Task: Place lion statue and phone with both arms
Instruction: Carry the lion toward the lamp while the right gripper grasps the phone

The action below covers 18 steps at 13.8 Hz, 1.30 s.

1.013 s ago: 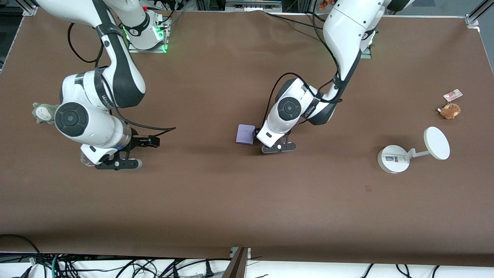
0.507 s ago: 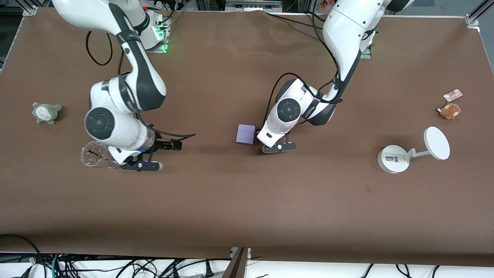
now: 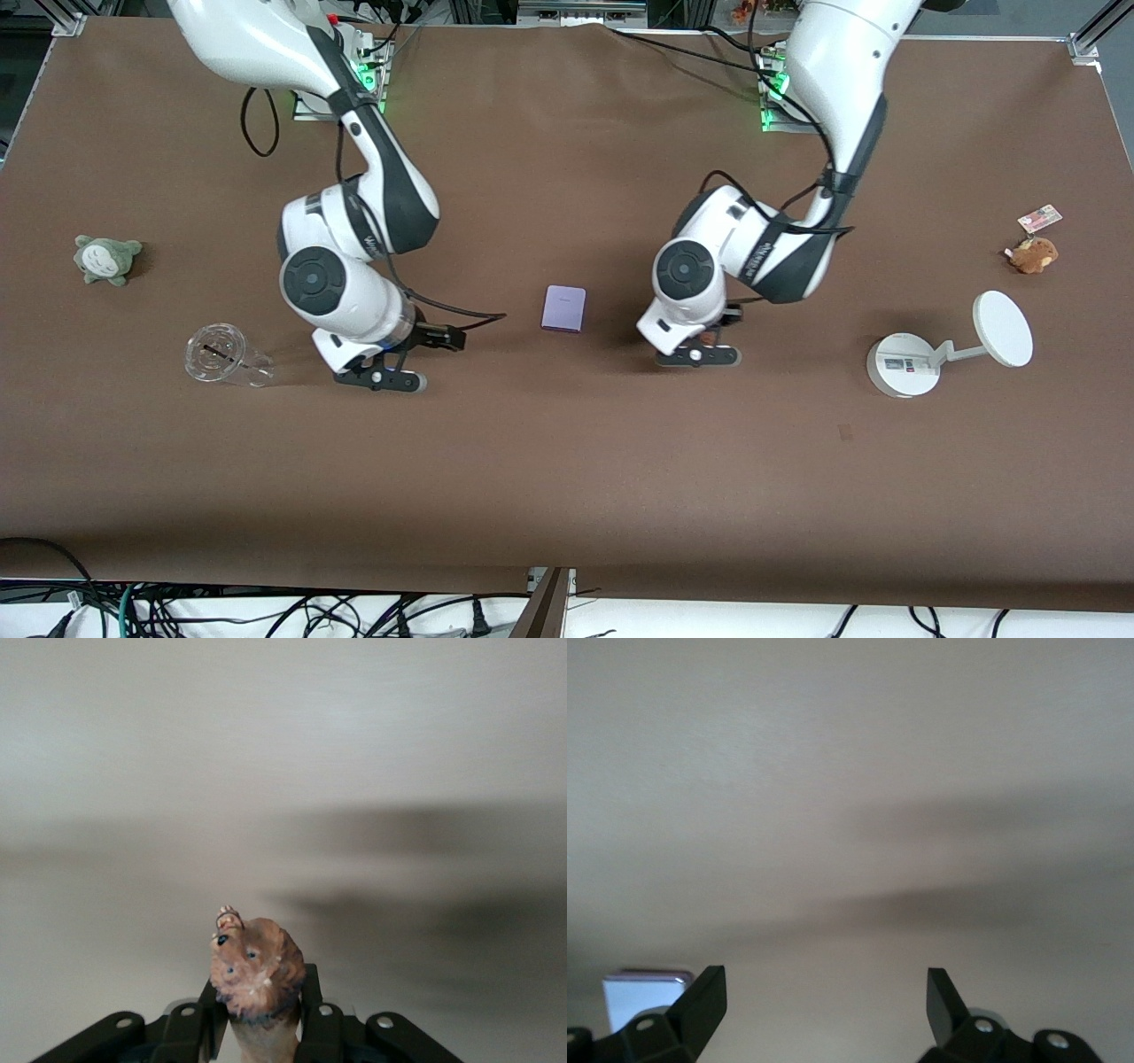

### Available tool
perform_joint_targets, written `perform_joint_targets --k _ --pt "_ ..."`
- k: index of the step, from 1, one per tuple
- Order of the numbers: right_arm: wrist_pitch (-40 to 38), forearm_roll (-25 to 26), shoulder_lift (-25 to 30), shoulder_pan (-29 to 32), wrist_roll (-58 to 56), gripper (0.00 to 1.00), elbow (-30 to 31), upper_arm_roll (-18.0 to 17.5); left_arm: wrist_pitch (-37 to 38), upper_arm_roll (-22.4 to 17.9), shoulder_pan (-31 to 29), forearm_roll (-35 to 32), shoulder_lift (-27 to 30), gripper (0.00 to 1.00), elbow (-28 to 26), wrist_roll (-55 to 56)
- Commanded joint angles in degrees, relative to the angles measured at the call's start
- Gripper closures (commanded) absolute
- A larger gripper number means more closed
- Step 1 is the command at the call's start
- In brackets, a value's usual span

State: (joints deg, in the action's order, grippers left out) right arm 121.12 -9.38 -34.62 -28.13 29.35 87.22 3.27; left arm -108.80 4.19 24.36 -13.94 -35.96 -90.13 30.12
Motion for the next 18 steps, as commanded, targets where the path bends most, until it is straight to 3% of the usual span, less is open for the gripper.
perform_joint_targets --k 1,5,9,13,18 --pt "4.0 -1.3 -2.6 -4.7 6.6 0.00 -1.3 0.3 4.0 0.4 -7.5 -1.9 1.2 0.82 1.4 -14.2" --pt "8.9 -1.2 -5.5 -10.3 12.9 0.00 -1.3 0.3 2.2 1.1 -17.4 -0.6 1.1 0.83 1.3 -23.1" --pt "16.2 -0.8 -10.7 -16.4 16.0 0.00 -1.4 0.4 -1.3 1.1 -23.0 6.1 -0.7 0.83 0.4 -29.9" --pt "17.9 -0.2 -12.4 -19.0 17.6 0.00 -1.4 0.4 -7.7 1.1 -24.4 7.5 -1.7 0.82 -3.0 -31.9" --pt "17.9 0.0 -13.5 -19.8 17.6 0.00 -1.4 0.5 -8.4 1.1 -25.8 7.6 -2.5 0.80 -3.1 -33.6"
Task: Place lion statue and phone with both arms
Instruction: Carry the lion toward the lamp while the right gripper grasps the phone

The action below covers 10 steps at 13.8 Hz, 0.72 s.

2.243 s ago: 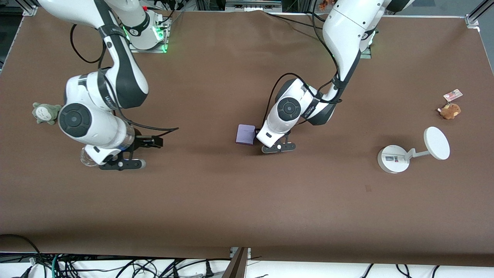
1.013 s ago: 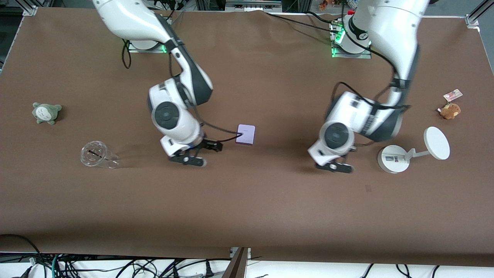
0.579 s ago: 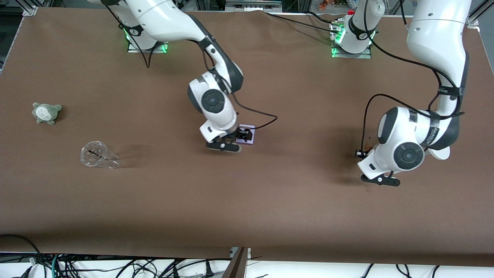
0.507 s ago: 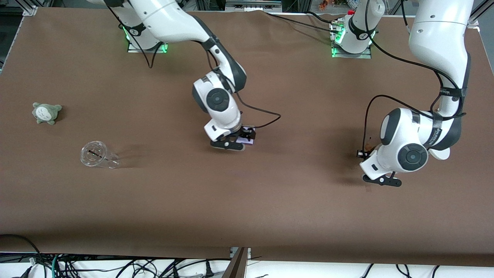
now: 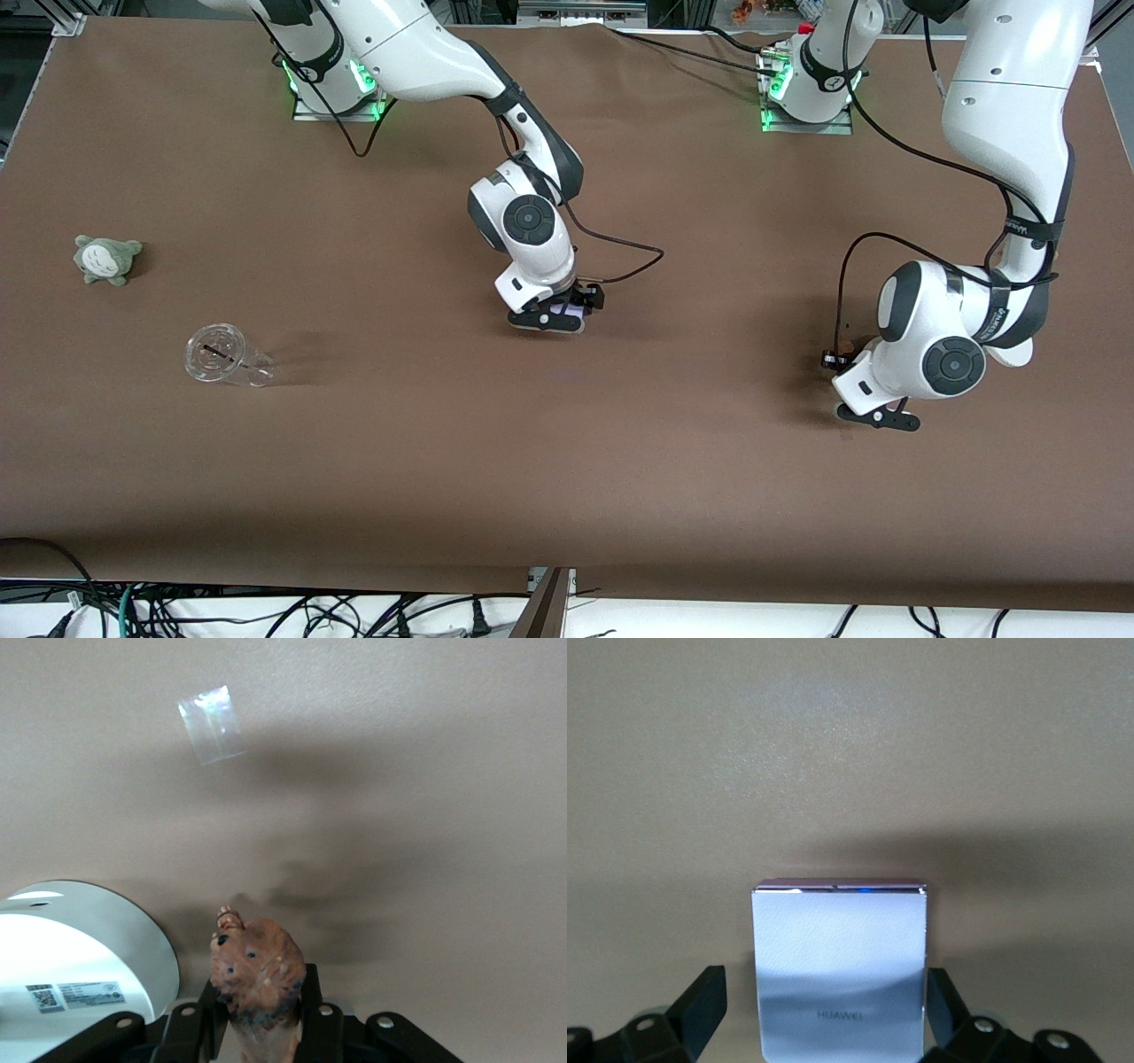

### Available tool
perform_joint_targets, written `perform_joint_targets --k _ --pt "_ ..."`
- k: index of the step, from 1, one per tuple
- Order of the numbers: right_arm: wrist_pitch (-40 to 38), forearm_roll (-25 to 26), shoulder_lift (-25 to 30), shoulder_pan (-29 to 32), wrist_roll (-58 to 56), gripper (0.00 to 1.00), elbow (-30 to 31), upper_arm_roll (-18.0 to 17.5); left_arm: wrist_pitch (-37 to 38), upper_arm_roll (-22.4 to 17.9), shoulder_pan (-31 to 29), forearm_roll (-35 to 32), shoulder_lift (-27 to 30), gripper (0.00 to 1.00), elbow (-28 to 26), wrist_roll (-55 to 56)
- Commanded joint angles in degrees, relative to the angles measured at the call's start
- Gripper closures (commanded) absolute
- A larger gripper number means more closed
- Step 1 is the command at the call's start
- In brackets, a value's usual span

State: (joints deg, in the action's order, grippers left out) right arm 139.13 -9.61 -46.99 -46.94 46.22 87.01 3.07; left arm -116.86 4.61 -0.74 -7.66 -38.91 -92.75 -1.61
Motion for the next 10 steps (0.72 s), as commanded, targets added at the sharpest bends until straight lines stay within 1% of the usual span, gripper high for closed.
perform_joint_targets --k 1,2,3,4,5,6,7,8,9,10 --pt "-0.1 0.2 -1.4 -1.0 0.7 0.00 -1.1 0.7 -0.5 0.7 -0.8 1.2 0.2 0.80 -0.6 -1.9" --pt "-0.1 0.2 -1.5 -1.0 0.7 0.00 -1.1 0.7 -0.4 0.7 -0.8 1.3 0.2 0.77 -0.6 -1.8" --pt "0.0 0.2 -1.8 -1.0 0.7 0.00 -1.1 0.7 -0.4 0.7 -0.8 1.3 0.0 0.70 -0.6 -1.8" --pt "-0.1 0.2 -1.8 -1.0 0.7 0.00 -1.1 0.7 -0.4 0.7 -0.8 1.3 -0.1 0.40 -0.6 -1.8" --pt "-0.1 0.2 -1.8 -1.0 0.6 0.00 -1.1 0.7 -0.4 0.7 -0.8 1.3 -0.1 0.00 -0.5 -1.7" --pt "-0.1 0.2 -1.8 -1.0 0.4 0.01 -1.1 0.7 -0.2 0.7 -0.7 1.3 -0.1 0.00 -0.4 -1.7" --pt "-0.1 0.6 -1.8 -1.0 0.4 0.11 -1.1 0.7 0.0 0.7 -0.5 1.3 -0.1 0.00 -0.3 -1.7" --pt "-0.1 1.6 -1.8 -1.0 0.5 0.29 -1.1 0.6 0.1 0.7 -0.4 1.2 0.0 0.00 -0.2 -1.7" --pt "-0.1 2.2 -1.9 -1.0 0.4 0.50 -1.1 0.7 0.1 0.7 -0.3 1.2 0.2 0.00 -0.1 -1.7" --pt "-0.1 2.2 -1.9 -1.0 0.4 0.56 -1.1 0.6 0.2 0.6 -0.2 1.2 0.5 0.00 0.1 -1.7"
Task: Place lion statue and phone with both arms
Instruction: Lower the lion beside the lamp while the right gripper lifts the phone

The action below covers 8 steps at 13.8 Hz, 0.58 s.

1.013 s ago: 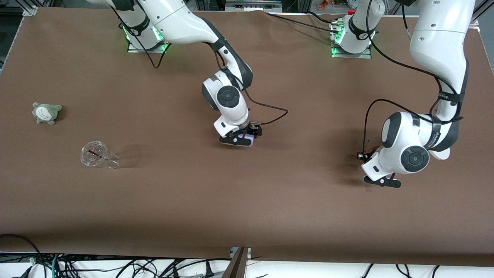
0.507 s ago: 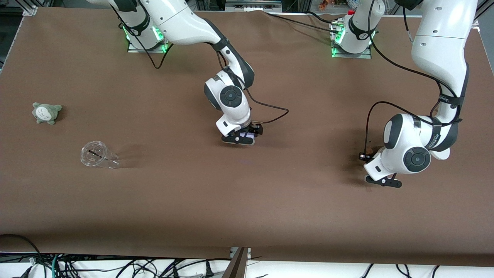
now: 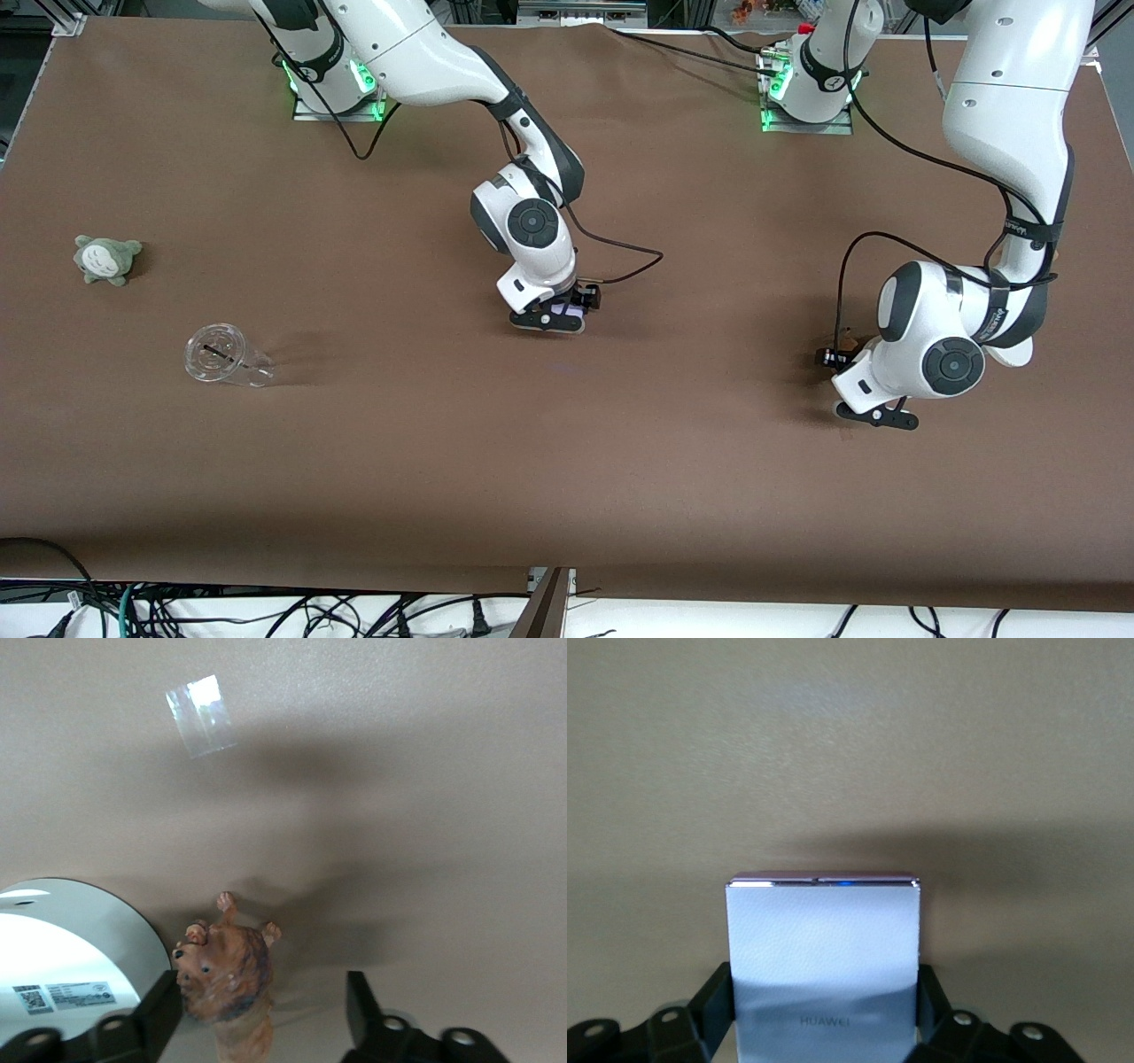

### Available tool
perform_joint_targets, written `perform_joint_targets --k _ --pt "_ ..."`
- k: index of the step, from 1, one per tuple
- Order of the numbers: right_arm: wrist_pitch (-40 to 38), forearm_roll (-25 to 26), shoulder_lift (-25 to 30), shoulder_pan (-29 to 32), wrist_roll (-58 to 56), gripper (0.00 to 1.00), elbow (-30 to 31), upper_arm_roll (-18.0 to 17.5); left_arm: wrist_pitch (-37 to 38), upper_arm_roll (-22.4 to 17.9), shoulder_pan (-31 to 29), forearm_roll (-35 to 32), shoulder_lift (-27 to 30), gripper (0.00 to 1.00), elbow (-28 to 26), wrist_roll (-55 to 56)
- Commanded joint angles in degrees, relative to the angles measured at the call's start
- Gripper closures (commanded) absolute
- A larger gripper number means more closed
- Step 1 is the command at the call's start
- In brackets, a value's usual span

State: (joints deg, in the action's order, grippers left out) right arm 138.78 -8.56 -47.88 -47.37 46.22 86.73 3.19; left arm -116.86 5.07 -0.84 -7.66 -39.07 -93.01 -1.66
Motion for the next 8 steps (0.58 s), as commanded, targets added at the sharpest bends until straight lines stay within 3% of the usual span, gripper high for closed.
perform_joint_targets --k 1,5,8 --pt "0.3 1.3 -0.9 -0.5 0.1 0.56 -0.9 0.6 0.4 0.2 0.1 1.1 1.2 0.00 0.5 -1.6" --pt "-0.3 2.2 0.1 2.1 -4.7 0.56 -0.9 2.3 0.5 0.4 0.1 0.4 7.2 0.00 0.5 -1.6" --pt "-3.5 1.9 1.4 9.4 -14.3 0.56 -0.9 2.3 2.9 1.0 0.7 0.4 12.5 0.00 0.7 -1.6"
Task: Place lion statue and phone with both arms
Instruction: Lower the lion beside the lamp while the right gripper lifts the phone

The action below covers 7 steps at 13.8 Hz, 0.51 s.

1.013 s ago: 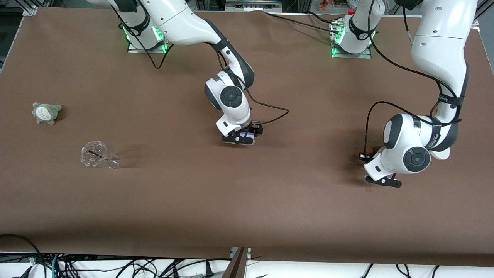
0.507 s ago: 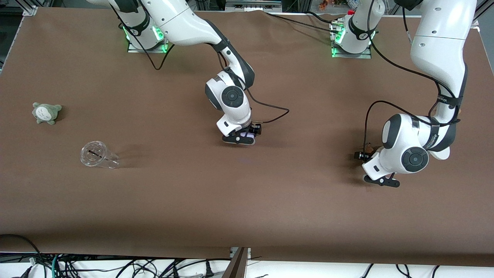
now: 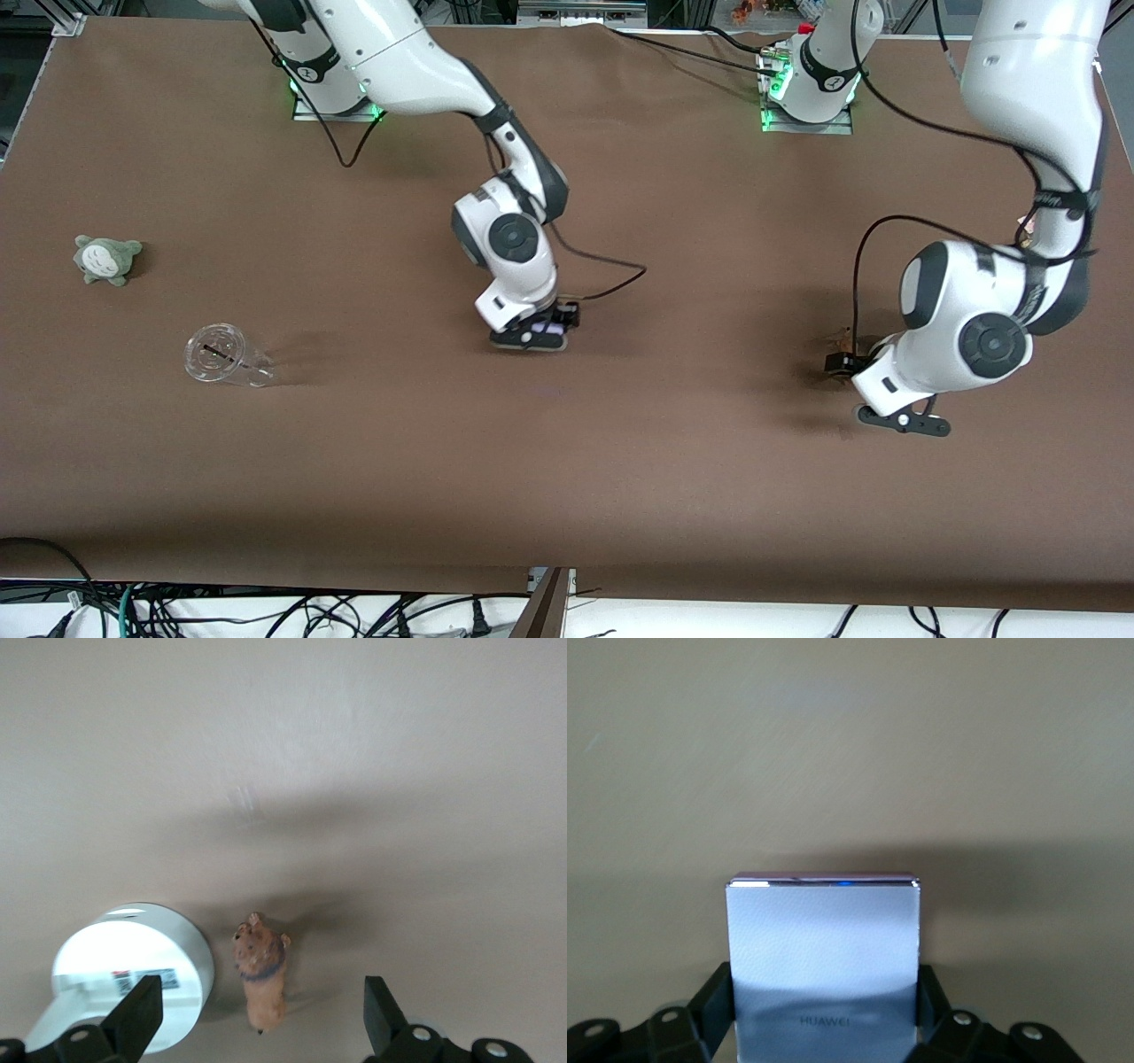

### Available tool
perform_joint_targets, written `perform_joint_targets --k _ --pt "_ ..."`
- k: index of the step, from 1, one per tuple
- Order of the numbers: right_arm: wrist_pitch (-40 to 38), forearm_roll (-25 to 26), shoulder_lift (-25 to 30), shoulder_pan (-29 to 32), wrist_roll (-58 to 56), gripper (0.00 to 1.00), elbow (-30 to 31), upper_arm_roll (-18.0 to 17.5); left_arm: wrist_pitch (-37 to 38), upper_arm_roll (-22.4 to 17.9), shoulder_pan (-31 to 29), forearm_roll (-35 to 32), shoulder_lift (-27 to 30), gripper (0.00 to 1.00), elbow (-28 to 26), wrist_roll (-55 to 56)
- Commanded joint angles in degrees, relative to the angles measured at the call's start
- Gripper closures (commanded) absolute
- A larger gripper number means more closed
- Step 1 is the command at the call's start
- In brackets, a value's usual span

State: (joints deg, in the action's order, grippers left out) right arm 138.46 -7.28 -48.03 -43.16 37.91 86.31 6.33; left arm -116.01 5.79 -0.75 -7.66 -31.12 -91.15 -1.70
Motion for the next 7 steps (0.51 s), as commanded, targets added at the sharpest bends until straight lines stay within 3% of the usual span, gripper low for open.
perform_joint_targets --k 1,3,7 --pt "-4.8 0.5 2.5 7.5 -9.5 0.56 -0.4 -0.8 2.5 0.4 0.7 0.2 6.8 0.00 -1.0 -1.6" --pt "-8.9 0.5 3.9 12.3 -16.4 0.56 -0.4 -0.7 4.6 0.5 1.1 0.2 11.0 0.00 0.3 -1.4" --pt "-15.0 0.9 5.6 19.9 -27.7 0.56 -0.2 0.4 14.0 0.5 1.1 0.3 13.5 0.00 11.8 -0.9"
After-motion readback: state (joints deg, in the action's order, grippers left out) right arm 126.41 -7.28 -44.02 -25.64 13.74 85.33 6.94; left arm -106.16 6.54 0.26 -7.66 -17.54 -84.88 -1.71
